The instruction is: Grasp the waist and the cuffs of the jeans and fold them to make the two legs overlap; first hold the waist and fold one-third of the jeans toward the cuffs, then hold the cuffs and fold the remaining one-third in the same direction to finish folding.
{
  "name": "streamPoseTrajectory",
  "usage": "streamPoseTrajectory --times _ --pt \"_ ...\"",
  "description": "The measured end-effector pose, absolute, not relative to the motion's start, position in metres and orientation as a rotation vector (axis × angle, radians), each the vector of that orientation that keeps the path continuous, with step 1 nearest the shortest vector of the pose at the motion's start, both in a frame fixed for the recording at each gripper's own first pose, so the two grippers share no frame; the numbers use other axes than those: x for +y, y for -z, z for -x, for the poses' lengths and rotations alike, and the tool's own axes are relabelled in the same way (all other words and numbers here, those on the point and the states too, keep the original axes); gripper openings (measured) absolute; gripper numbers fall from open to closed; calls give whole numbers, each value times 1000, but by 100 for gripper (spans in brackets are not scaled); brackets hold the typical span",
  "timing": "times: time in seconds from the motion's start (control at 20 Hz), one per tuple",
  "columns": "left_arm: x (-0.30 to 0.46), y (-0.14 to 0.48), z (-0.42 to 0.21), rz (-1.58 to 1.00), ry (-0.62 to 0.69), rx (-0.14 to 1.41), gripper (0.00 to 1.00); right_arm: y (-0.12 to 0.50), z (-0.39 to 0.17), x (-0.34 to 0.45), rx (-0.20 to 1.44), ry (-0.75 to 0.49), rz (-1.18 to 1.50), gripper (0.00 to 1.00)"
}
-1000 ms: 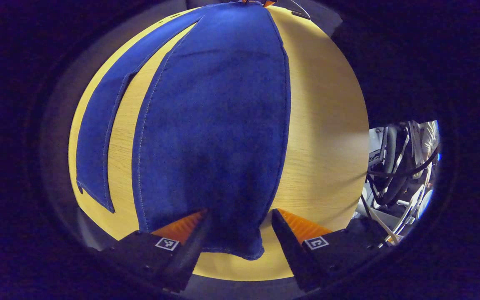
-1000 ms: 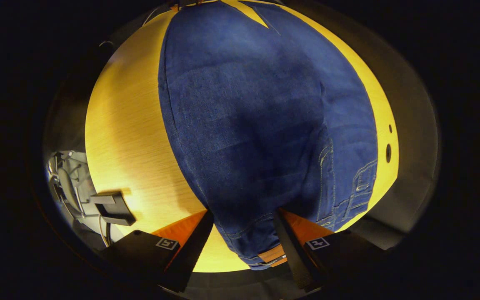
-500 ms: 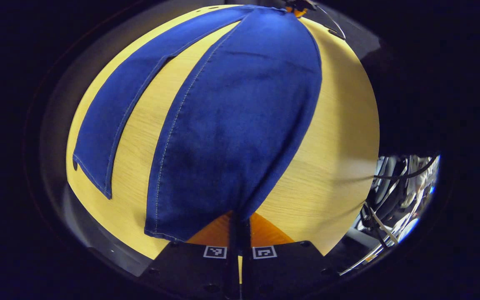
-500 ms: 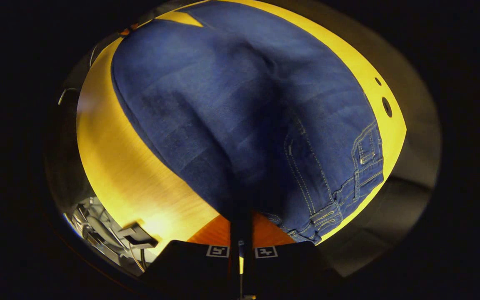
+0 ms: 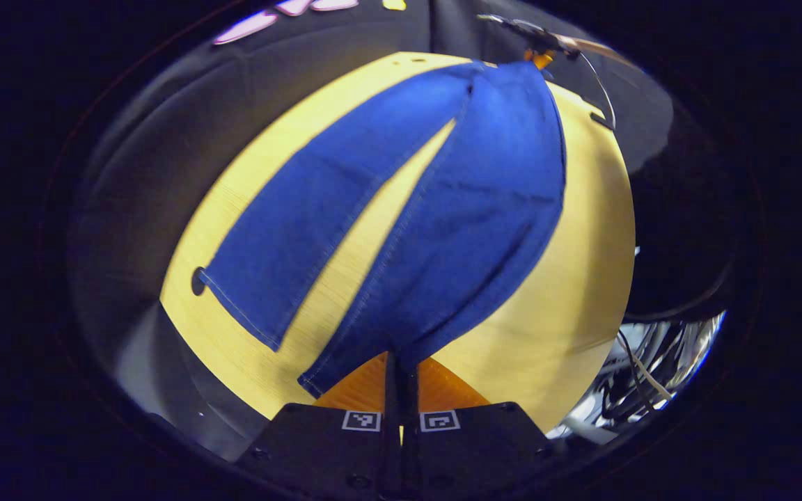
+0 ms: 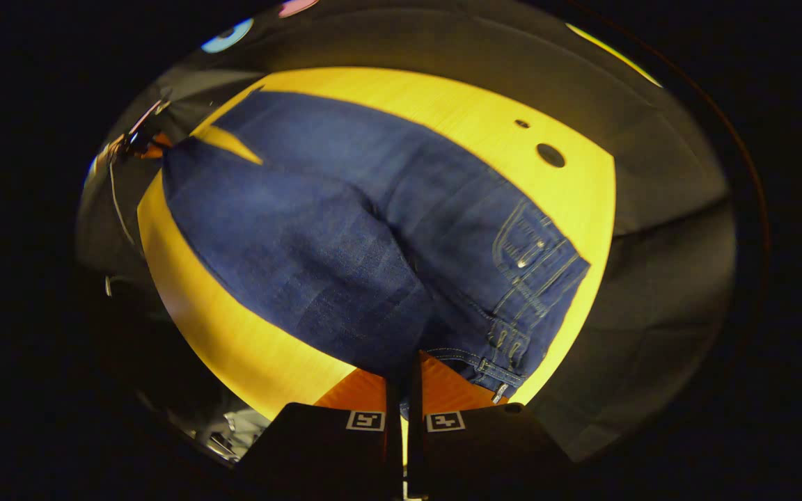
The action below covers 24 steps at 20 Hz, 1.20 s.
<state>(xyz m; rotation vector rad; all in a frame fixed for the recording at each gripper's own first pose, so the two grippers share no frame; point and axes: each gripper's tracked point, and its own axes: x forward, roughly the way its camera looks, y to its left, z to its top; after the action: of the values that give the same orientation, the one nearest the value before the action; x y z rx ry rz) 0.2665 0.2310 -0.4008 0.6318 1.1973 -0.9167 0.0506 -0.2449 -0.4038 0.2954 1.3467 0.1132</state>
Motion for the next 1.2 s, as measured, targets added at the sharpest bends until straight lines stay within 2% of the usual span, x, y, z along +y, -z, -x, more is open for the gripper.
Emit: streamPoseTrajectory --times 0.25,0.45,0.65,0.75,0.9,0.95,1.1,1.15,1.2 --pt "216 376 -332 -315 696 1185 6 388 -94 -276 1290 0 -390 7" --pt "223 394 -391 -187 492 1160 6 396 -138 -303 1172 201 -516 7" --pt "211 418 -461 80 290 1104 6 381 -166 -327 1073 387 -677 6" --pt "218 432 -477 50 236 1125 6 377 -179 -332 1082 466 -731 6" --pt "217 460 -485 -2 159 1166 13 384 -186 -334 1127 518 -700 6" --pt "218 468 -492 -14 133 1158 17 387 -186 -333 1132 521 -687 7" --pt "239 476 -512 -79 64 1089 78 370 -197 -327 1095 512 -752 22" --pt "246 474 -522 -89 51 1037 94 353 -204 -326 1058 490 -793 48" --pt "251 455 -528 -91 39 976 98 340 -211 -334 1021 494 -797 74"
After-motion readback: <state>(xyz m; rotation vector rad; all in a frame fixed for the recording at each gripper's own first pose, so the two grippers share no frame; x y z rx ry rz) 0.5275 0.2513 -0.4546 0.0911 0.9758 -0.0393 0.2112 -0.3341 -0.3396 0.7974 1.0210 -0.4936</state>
